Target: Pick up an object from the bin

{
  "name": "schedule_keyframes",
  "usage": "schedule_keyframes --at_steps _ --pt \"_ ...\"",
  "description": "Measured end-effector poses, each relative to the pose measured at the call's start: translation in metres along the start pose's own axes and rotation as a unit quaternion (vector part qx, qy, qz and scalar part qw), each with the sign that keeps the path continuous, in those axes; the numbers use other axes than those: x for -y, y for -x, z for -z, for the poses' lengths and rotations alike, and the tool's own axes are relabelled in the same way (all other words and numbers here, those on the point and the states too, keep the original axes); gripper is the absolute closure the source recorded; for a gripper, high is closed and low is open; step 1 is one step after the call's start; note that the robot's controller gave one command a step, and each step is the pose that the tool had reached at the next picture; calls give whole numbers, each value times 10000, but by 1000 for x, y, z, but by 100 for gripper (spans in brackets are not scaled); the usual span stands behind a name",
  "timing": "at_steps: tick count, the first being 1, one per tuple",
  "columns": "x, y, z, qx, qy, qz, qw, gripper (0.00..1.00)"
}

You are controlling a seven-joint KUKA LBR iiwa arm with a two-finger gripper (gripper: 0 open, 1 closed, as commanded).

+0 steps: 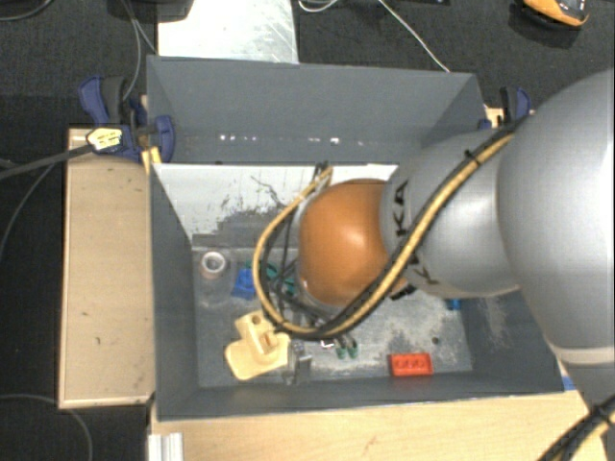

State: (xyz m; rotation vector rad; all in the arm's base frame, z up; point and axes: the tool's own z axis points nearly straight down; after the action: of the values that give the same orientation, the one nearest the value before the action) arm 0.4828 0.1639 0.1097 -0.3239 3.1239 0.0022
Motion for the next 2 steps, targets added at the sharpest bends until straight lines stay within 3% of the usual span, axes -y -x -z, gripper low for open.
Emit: schedule_keyframes --at_steps 1,2 --pt "-9 2 53 43 0 771 9970 0" --pt "-25 9 -8 8 5 712 9975 0"
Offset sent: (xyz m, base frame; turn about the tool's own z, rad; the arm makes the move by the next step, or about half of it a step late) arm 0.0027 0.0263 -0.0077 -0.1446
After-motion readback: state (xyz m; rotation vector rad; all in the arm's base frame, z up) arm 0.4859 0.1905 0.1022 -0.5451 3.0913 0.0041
